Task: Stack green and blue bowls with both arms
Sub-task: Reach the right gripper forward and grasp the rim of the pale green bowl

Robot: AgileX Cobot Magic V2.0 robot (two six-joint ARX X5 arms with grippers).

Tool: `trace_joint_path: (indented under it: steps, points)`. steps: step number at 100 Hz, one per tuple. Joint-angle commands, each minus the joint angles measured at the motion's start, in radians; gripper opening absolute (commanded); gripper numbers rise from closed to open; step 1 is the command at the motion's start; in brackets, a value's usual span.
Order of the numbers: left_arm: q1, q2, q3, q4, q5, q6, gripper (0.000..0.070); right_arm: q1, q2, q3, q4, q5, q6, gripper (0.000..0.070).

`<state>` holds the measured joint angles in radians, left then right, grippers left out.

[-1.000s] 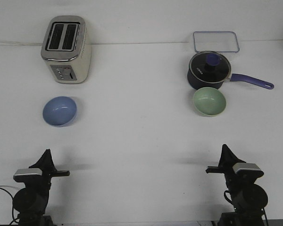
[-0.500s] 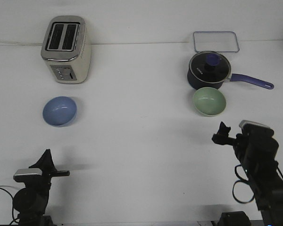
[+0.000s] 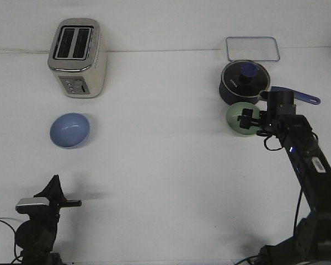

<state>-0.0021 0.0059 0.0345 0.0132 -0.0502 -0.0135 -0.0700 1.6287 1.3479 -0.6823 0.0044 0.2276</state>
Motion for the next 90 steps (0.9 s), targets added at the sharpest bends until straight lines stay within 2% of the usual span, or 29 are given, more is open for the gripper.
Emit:
trace_joint_path:
  steps: [1, 18, 26, 42, 51, 69, 90]
  points:
    - [0.002, -0.003, -0.002, 0.011, -0.002, 0.002, 0.0015, -0.015, 0.071, 0.047, 0.004, 0.003, -0.027, 0.0543]
    - [0.002, -0.003, -0.002, 0.011, -0.002, 0.002, 0.0015, -0.049, 0.201, 0.105, 0.025, -0.023, -0.05, 0.0532]
    - [0.002, -0.003, -0.002, 0.011, -0.002, 0.002, 0.0015, -0.059, 0.246, 0.125, 0.022, -0.052, -0.052, 0.0486]
    - [0.002, -0.003, -0.002, 0.011, -0.002, 0.002, 0.0015, -0.069, 0.278, 0.128, 0.024, -0.068, -0.054, 0.0229]
    - [0.002, -0.003, -0.002, 0.011, -0.002, 0.002, 0.0015, -0.07, 0.279, 0.129, 0.027, -0.068, -0.072, 0.0]
    - [0.002, -0.003, -0.002, 0.011, -0.002, 0.002, 0.0015, -0.072, 0.249, 0.153, -0.008, -0.071, -0.081, 0.0]
    - [0.002, -0.003, -0.002, 0.013, -0.002, 0.014, 0.0015, -0.075, 0.073, 0.154, -0.051, -0.141, -0.082, 0.0]
